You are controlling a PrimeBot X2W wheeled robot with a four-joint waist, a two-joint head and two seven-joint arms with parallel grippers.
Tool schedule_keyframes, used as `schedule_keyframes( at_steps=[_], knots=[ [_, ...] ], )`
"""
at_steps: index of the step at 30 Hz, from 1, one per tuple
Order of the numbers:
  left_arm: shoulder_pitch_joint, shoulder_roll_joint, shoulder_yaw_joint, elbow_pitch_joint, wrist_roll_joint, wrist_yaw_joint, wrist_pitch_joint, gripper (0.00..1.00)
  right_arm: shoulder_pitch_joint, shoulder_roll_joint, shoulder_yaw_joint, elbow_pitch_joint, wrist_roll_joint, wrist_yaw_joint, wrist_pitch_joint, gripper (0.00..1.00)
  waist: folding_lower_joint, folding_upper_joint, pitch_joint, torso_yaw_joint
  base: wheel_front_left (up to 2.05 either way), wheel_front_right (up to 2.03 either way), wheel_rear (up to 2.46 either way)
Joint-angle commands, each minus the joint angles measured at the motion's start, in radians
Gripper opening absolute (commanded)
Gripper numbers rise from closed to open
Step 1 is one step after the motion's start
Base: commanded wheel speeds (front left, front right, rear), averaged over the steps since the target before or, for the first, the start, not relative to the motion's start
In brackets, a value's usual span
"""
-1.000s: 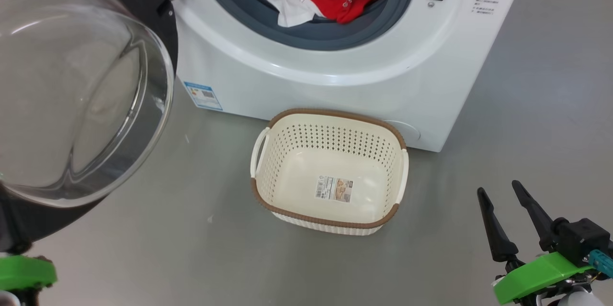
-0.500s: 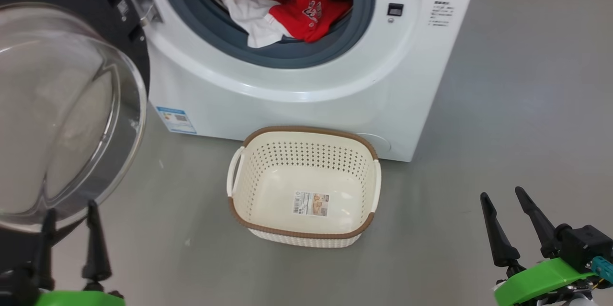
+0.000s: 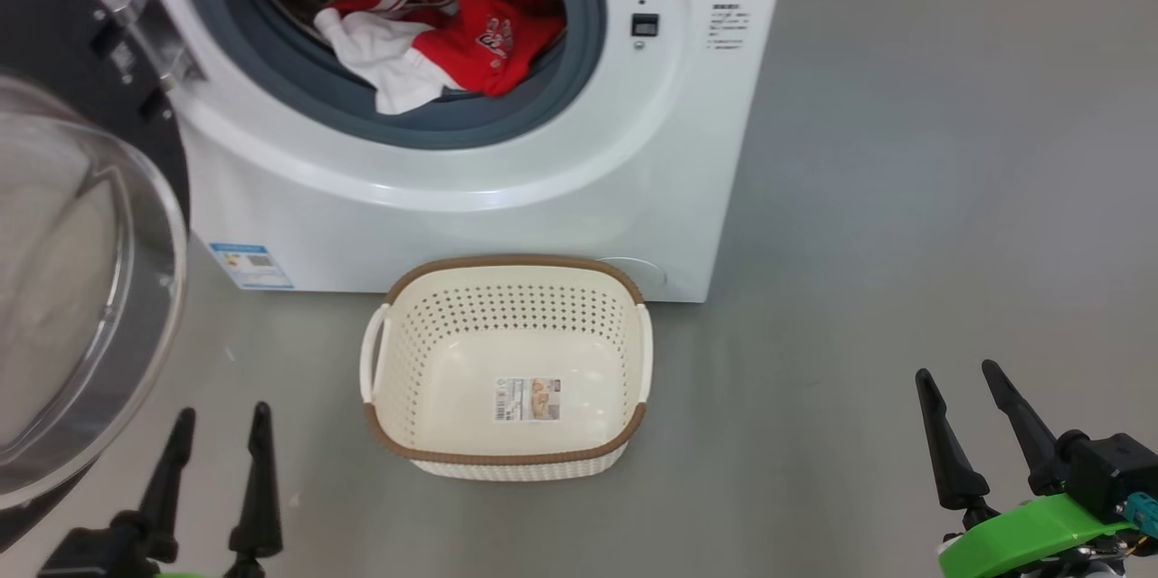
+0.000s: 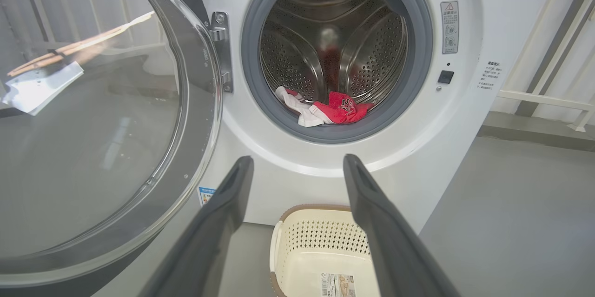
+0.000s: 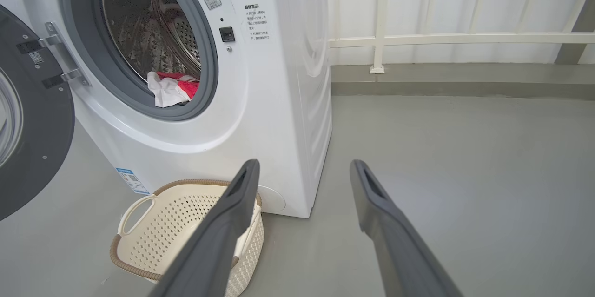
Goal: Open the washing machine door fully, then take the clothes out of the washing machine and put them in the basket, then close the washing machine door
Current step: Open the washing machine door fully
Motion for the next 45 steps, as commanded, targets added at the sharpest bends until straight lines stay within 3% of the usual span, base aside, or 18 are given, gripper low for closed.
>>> schedule_keyframes(
  at_steps=[1, 16, 45],
  knots=[
    [0.002, 0.021, 0.015, -0.031, -0.007, -0.005, -0.005, 1.0, -0.005, -0.009, 0.015, -0.026, -0.002, 0.006, -0.007, 1.0, 0.0, 0.0, -0.002, -0.035, 0.0, 0.0, 0.0],
    [0.03, 0.015, -0.072, -0.064, -0.014, -0.005, -0.005, 1.0, 0.0, -0.005, -0.009, -0.036, 0.002, 0.006, -0.007, 1.0, 0.0, 0.0, 0.002, -0.111, 0.0, 0.0, 0.0],
    [0.027, 0.02, -0.105, -0.114, -0.025, -0.005, -0.005, 1.0, -0.006, -0.002, -0.015, -0.041, -0.003, 0.006, -0.007, 1.0, 0.0, 0.0, 0.013, -0.107, 0.0, 0.0, 0.0]
  ],
)
